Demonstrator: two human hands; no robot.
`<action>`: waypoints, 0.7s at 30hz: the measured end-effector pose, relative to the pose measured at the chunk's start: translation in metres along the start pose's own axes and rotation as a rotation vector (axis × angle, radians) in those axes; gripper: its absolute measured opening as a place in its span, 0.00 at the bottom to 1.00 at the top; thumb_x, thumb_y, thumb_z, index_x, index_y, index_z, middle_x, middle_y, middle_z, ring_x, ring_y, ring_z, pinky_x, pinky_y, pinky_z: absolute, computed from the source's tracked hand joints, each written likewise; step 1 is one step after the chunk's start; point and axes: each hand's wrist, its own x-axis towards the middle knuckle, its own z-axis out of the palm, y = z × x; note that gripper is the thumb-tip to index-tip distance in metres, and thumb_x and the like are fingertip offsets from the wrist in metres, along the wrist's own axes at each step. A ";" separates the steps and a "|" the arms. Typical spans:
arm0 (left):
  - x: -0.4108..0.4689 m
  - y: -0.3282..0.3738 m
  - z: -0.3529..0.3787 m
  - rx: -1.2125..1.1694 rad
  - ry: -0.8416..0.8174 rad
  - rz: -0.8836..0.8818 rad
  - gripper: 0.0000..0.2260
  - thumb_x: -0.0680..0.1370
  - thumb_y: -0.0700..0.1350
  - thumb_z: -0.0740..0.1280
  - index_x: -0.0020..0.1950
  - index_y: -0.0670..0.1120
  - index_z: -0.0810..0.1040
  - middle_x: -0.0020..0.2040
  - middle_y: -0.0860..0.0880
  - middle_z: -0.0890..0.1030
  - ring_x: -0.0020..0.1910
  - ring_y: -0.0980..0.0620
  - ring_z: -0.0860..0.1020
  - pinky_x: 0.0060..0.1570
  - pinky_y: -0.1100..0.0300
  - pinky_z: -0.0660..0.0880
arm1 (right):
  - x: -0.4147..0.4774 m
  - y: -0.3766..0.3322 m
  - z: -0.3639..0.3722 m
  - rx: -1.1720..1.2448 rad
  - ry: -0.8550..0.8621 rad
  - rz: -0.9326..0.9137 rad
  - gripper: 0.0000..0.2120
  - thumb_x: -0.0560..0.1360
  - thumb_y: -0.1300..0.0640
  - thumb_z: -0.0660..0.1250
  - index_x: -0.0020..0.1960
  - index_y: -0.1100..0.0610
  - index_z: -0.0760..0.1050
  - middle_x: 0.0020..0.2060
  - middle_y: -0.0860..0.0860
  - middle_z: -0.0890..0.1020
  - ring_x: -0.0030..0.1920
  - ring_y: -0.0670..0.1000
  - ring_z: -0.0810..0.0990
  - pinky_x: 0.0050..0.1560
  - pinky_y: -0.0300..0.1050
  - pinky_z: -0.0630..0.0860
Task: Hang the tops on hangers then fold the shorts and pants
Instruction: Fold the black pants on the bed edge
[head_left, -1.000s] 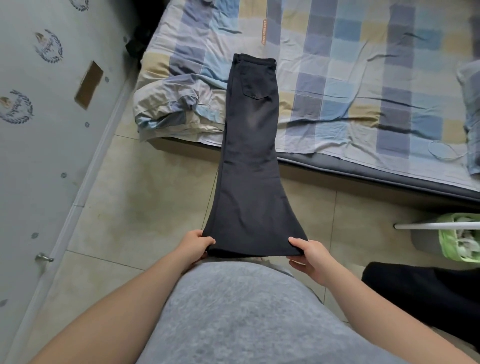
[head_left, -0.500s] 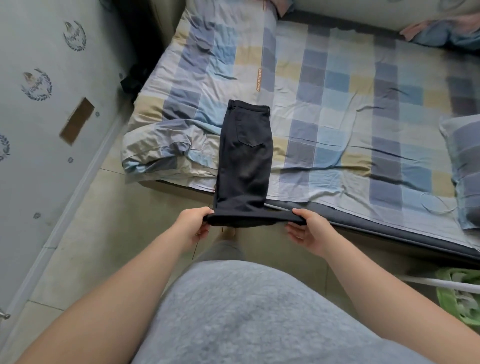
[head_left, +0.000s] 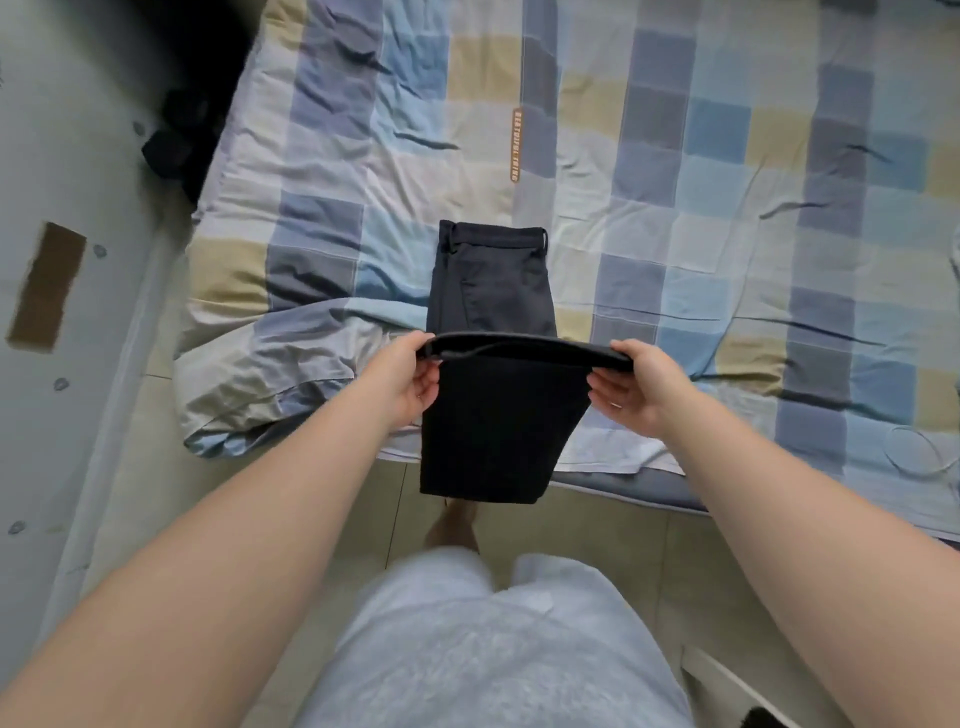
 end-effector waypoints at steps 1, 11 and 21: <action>0.017 0.013 0.006 -0.003 0.007 -0.006 0.09 0.80 0.45 0.63 0.39 0.49 0.76 0.26 0.53 0.75 0.30 0.57 0.71 0.38 0.63 0.70 | 0.017 -0.013 0.009 -0.004 0.000 -0.001 0.07 0.79 0.52 0.65 0.49 0.55 0.77 0.40 0.54 0.83 0.43 0.52 0.84 0.41 0.49 0.78; 0.203 0.116 0.071 0.067 0.031 0.007 0.09 0.80 0.45 0.63 0.41 0.48 0.75 0.32 0.54 0.78 0.33 0.58 0.73 0.41 0.63 0.71 | 0.211 -0.115 0.072 -0.077 -0.031 -0.009 0.08 0.79 0.52 0.64 0.47 0.55 0.77 0.39 0.51 0.84 0.43 0.50 0.84 0.44 0.47 0.79; 0.294 0.076 0.093 0.123 -0.023 0.050 0.24 0.81 0.59 0.62 0.74 0.49 0.69 0.63 0.48 0.81 0.57 0.48 0.81 0.45 0.54 0.76 | 0.309 -0.086 0.092 0.021 -0.297 0.027 0.30 0.78 0.38 0.64 0.74 0.55 0.68 0.67 0.55 0.75 0.69 0.59 0.72 0.61 0.63 0.75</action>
